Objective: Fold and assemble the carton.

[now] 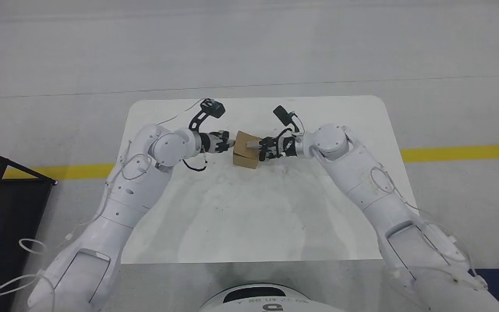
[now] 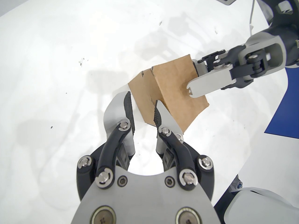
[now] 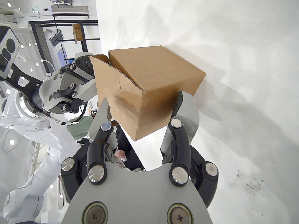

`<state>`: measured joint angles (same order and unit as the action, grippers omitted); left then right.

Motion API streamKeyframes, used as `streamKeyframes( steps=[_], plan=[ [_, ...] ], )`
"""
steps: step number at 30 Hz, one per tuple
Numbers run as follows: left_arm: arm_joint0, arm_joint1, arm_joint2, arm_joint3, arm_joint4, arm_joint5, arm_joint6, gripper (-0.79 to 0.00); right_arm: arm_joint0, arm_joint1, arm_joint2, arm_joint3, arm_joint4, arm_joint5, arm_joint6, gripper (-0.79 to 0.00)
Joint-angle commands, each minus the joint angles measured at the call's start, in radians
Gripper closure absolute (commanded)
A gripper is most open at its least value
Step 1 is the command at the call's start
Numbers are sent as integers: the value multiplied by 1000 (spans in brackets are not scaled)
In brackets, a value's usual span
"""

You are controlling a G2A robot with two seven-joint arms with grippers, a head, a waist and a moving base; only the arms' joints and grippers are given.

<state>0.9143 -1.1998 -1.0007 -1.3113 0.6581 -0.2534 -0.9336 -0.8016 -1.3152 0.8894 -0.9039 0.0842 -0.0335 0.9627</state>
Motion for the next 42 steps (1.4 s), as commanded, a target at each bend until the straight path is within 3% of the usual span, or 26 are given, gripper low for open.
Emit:
streamKeyframes(
  steps=[1,5,20,42],
  plan=[
    [-1,0,1,1,-1,-2,0,-240,1,0,-1,-1,-7,0,3,-505],
    [-3,0,4,5,-1,-3,2,-234,1,0,-1,-4,-12,3,8,-471],
    [-13,-5,28,18,-5,-4,9,-225,0,-1,-1,-6,-21,3,10,-471],
    [-16,7,0,16,23,4,6,-188,13,-8,-8,18,-32,13,15,-385]
  ],
)
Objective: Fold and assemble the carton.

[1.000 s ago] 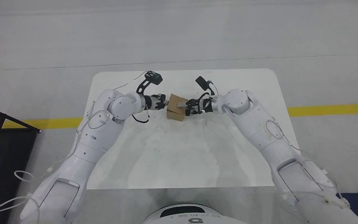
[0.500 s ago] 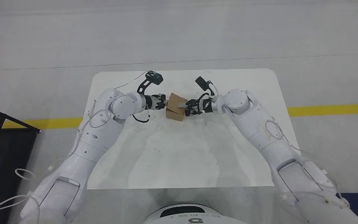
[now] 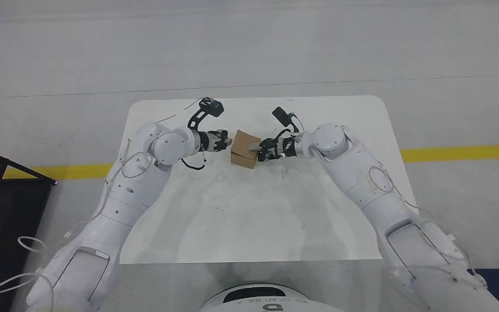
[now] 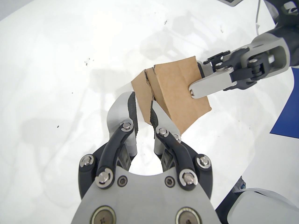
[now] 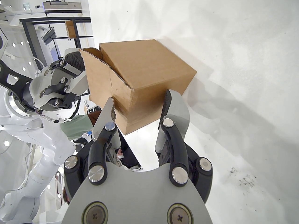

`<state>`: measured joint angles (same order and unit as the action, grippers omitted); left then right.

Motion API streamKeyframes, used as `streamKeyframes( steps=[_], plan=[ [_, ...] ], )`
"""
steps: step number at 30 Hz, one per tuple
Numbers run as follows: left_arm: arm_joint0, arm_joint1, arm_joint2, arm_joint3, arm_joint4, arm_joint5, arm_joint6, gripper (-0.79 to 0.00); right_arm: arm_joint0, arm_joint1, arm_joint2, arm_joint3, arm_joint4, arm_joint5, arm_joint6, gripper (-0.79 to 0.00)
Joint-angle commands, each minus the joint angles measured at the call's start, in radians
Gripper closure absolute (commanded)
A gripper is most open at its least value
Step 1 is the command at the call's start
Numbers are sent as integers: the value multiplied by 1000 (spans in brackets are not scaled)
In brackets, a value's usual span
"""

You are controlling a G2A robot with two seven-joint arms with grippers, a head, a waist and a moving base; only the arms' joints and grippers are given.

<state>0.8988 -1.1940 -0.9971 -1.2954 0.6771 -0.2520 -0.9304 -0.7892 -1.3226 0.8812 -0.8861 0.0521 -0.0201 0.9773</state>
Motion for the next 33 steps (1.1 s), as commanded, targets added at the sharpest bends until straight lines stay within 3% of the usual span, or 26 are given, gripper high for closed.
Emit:
streamKeyframes(
  steps=[1,10,12,23,33],
  plan=[
    [-1,2,-6,-1,9,4,5,-188,1,-1,0,1,0,-1,1,-385],
    [-1,2,-19,-14,-27,-38,74,-219,0,-2,2,3,0,-5,-1,-385],
    [-1,-1,-13,-11,-34,-52,96,-262,0,-2,3,3,1,-5,-1,-382],
    [-30,-12,45,66,31,-58,96,-200,-5,0,12,2,2,-13,3,-379],
    [-27,-12,39,56,18,-67,101,-219,-10,3,22,-2,5,-18,3,-382]
  ],
)
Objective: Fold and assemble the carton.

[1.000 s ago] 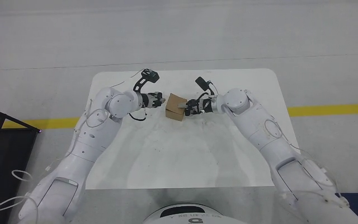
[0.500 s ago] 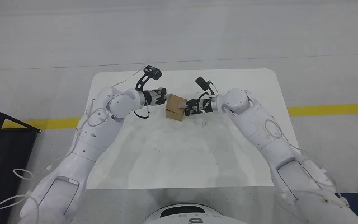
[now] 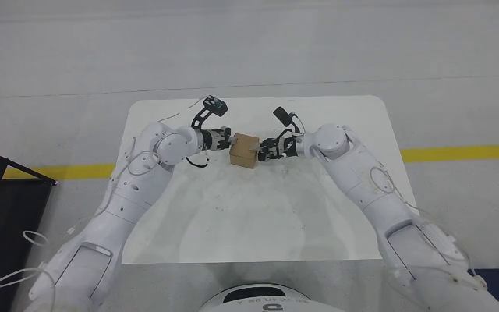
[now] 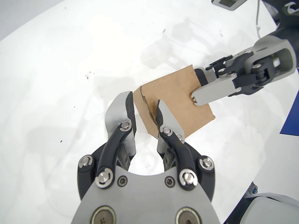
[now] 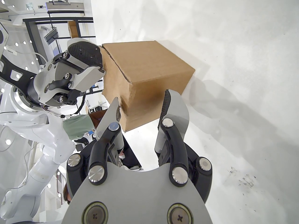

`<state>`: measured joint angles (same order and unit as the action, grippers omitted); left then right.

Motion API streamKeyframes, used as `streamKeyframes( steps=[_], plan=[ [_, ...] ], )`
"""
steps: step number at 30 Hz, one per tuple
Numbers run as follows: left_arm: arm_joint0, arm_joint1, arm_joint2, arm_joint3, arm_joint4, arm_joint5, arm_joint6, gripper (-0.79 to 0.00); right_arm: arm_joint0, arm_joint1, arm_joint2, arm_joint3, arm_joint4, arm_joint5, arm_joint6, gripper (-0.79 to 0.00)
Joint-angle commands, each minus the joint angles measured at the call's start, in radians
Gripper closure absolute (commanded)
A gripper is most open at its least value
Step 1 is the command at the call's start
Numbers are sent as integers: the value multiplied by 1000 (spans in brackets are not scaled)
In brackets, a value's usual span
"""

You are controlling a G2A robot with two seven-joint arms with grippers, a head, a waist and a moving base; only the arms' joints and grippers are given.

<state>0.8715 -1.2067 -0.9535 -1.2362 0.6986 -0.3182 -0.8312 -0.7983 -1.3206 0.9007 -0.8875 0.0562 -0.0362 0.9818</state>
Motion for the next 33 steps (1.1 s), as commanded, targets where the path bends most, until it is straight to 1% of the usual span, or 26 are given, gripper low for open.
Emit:
streamKeyframes(
  steps=[1,2,4,5,10,14,16,24,33],
  plan=[
    [2,2,-11,-8,-8,-1,2,-231,-3,2,6,-2,4,-4,-2,-385],
    [2,5,-15,-12,2,-5,-4,-240,-5,3,10,-4,6,-7,-1,-385],
    [8,10,-23,-18,12,-16,-19,-305,-9,5,16,-8,8,-9,-1,-385],
    [12,12,-29,-24,7,-22,-21,-311,-11,6,19,-10,8,-9,0,-385],
    [29,23,-62,-47,0,-36,-31,-305,-21,13,33,-23,7,-7,-5,-388],
    [45,30,-69,-59,10,-50,-50,-311,-38,24,62,-46,8,-11,-13,-385],
    [52,31,-68,-64,7,-56,-52,-317,-53,32,81,-63,9,-16,-14,-388],
    [51,30,-57,-71,6,-53,-52,-302,-103,54,124,-141,-6,4,-16,-382],
    [57,27,-23,-75,22,-52,-71,-262,-139,71,159,-200,-19,22,-24,-385]
  ],
)
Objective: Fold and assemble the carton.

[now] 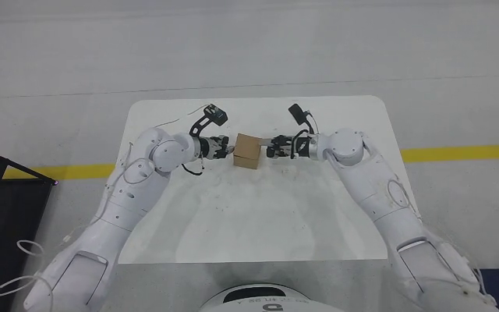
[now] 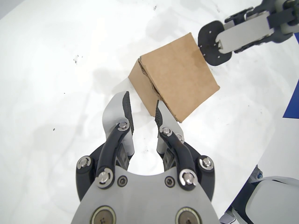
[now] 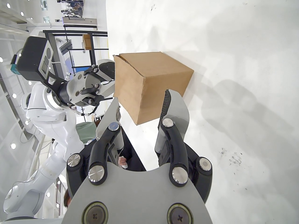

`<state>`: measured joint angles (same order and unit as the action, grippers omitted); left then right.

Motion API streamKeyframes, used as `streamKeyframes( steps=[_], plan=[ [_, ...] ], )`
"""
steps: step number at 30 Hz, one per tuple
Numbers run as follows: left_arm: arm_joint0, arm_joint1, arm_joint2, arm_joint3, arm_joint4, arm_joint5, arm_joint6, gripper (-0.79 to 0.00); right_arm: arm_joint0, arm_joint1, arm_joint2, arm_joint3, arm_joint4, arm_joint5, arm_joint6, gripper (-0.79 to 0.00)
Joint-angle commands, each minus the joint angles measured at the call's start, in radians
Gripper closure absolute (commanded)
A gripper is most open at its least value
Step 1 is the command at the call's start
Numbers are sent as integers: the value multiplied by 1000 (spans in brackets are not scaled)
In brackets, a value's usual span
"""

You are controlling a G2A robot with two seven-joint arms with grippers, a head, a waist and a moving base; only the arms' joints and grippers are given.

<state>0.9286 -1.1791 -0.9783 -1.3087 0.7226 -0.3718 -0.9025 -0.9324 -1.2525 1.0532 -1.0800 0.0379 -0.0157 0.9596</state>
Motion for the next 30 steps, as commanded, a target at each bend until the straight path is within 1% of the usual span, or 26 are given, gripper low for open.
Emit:
streamKeyframes(
  steps=[1,3,5,7,8,9,10,12,15,18,20,21,22,23,25,26,27,29,30],
  plan=[
    [-2,-1,4,-5,-4,2,-2,-256,-11,5,13,-17,-1,4,-3,-388],
    [-3,-1,4,-9,-17,1,-8,-252,-27,13,31,-50,-12,11,-11,-388],
    [-3,-1,1,-16,-35,0,-18,-249,-53,23,61,-101,-23,38,-26,-385],
    [0,1,-4,-25,-56,2,-34,-252,-88,36,101,-172,-27,72,-29,-345],
    [2,2,-7,-32,-63,2,-43,-259,-109,43,121,-213,-36,86,-33,-249],
    [7,4,-12,-37,-73,0,-50,-265,-129,49,140,-252,-45,105,-40,-102],
    [11,6,-19,-42,-85,-1,-58,-268,-149,54,156,-293,-51,131,-45,0],
    [22,13,-44,-50,-101,0,-64,-283,-179,61,177,-367,-60,187,-52,0],
    [40,30,-112,-60,-109,3,-53,-296,-187,63,172,-443,-65,257,-62,0],
    [64,48,-200,-75,-140,5,-20,-311,-144,53,122,-460,-69,312,-71,0],
    [79,59,-261,-86,-177,7,0,-323,-85,42,68,-427,-73,349,-65,0],
    [86,63,-288,-90,-201,9,10,-357,-49,34,37,-398,-75,370,-65,0],
    [94,66,-313,-93,-228,9,20,-486,-12,25,5,-363,-71,385,-64,0],
    [100,70,-335,-95,-251,8,26,-570,23,15,-27,-326,-67,396,-65,0],
    [113,74,-372,-89,-313,7,36,-600,87,-5,-93,-250,-76,432,-70,0],
    [117,76,-386,-83,-343,7,38,-665,113,-15,-122,-218,-75,443,-71,0],
    [120,78,-397,-75,-364,6,39,-785,136,-24,-146,-187,-71,452,-73,0],
    [122,77,-413,-43,-444,20,45,-785,174,-42,-188,-131,-64,462,-75,0],
    [121,77,-414,-39,-454,23,43,-785,191,-49,-206,-106,-64,467,-75,0]
  ],
)
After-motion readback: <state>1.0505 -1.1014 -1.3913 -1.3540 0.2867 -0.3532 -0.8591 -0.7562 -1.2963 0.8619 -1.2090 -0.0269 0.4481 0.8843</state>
